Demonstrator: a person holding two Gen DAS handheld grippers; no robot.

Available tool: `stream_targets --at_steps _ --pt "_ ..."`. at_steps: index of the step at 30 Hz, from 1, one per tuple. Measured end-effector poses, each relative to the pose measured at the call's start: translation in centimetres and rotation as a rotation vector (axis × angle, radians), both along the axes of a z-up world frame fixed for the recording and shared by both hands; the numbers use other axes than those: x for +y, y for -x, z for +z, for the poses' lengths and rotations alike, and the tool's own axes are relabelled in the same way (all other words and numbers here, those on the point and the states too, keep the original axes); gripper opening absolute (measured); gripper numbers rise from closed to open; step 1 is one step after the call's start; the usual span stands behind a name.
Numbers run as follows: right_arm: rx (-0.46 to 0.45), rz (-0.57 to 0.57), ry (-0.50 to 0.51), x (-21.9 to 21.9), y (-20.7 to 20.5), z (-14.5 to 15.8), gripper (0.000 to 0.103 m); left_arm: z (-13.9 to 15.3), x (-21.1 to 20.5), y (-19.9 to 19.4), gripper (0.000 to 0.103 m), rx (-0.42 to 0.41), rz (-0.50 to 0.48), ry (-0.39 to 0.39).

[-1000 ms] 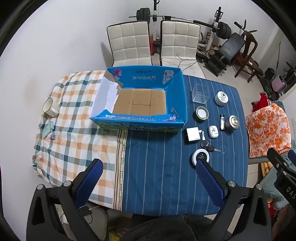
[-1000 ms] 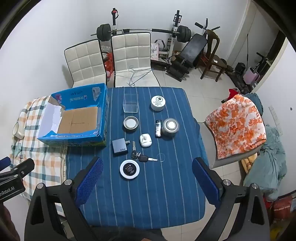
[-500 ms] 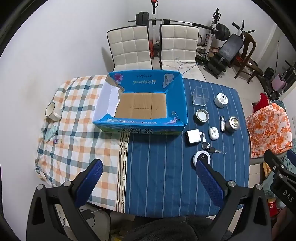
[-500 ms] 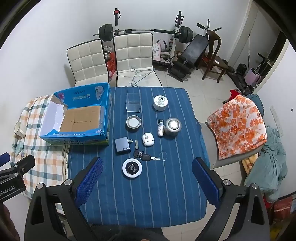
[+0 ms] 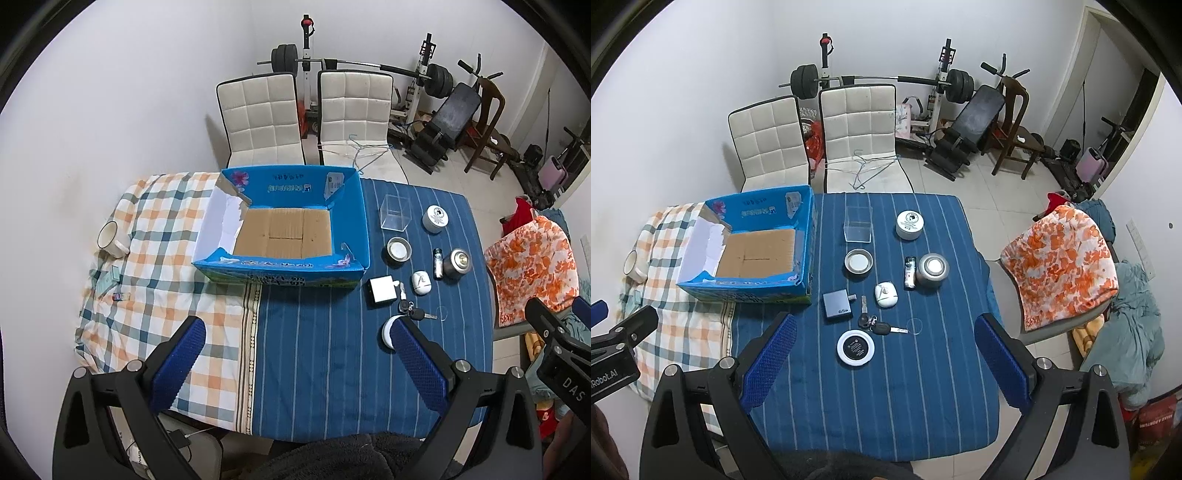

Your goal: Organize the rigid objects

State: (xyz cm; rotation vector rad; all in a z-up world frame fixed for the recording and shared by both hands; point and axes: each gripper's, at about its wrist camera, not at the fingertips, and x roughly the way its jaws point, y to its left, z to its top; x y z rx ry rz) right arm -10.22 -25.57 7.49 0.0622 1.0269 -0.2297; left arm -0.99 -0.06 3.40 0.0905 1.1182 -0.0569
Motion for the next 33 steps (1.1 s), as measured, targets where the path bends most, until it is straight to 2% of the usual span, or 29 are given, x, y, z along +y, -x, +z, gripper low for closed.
stream_targets --at_steps 12,20,25,27,33 --pt "-0.004 0.0 0.003 0.0 0.3 0.2 0.099 0.1 0.3 0.4 0.103 -0.003 0.0 0.001" --pt "0.012 -0.003 0.006 0.1 0.5 0.3 0.099 -1.1 0.3 0.5 0.103 0.059 -0.018 0.015" --pt "0.024 -0.011 0.008 0.0 0.6 0.5 0.099 -1.4 -0.2 0.5 0.103 0.07 -0.034 0.01" --pt "0.032 -0.013 0.007 -0.1 0.2 -0.6 0.099 -1.6 -0.3 0.5 0.103 0.073 -0.037 0.007" --pt "0.034 -0.014 0.008 -0.2 0.2 -1.1 0.099 -1.7 -0.3 0.5 0.103 0.078 -0.034 0.008"
